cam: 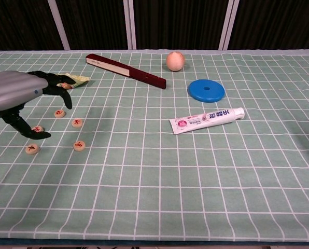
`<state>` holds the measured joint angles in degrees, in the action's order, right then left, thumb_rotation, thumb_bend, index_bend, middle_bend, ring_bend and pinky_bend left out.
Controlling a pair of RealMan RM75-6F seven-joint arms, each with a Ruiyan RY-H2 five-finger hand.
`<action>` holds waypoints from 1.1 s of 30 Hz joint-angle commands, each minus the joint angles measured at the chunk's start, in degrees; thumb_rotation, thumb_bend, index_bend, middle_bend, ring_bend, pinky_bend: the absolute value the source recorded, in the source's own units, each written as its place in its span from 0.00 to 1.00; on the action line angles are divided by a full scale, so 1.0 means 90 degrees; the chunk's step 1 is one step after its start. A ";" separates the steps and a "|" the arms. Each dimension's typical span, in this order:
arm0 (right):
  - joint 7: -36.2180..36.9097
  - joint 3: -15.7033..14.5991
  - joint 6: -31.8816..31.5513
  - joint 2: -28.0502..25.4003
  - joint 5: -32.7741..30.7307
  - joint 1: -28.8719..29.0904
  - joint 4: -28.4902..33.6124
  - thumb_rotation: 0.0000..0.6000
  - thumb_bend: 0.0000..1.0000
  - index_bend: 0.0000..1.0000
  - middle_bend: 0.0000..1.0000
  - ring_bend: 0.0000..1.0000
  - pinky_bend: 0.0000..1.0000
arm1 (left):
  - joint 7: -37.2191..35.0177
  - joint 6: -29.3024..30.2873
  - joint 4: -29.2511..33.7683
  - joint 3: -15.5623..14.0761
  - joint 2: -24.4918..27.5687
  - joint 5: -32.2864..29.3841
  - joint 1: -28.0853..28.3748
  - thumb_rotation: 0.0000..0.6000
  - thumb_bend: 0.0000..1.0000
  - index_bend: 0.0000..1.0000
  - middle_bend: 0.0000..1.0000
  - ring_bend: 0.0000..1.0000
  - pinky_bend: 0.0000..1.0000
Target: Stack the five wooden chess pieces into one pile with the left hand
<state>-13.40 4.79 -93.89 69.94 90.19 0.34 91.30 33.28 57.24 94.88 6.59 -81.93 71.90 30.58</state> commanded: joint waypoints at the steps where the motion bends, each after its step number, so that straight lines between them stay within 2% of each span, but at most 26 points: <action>1: 0.0016 -0.0014 0.0016 -0.0015 0.0017 0.0005 0.0004 1.00 0.23 0.05 0.01 0.00 0.00 | 0.0187 -0.0073 -0.0111 -0.0068 -0.0197 -0.0169 0.0113 1.00 0.22 0.35 0.00 0.00 0.00; 18: 0.0089 0.0003 0.0024 -0.0055 -0.0023 0.0001 0.0023 1.00 0.23 0.05 0.01 0.00 0.00 | 0.0767 -0.0129 -0.0602 -0.0173 -0.0970 -0.0764 0.0500 1.00 0.28 0.43 0.00 0.00 0.00; 33: 0.0106 0.0023 0.0031 -0.0069 -0.0072 -0.0003 0.0052 1.00 0.23 0.05 0.01 0.00 0.00 | 0.1052 -0.0008 -0.0807 -0.0242 -0.1144 -0.1079 0.0672 1.00 0.30 0.47 0.00 0.00 0.00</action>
<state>-12.45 5.00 -93.61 69.31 89.54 0.31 91.77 42.70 57.13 87.69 4.39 -92.17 62.27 36.56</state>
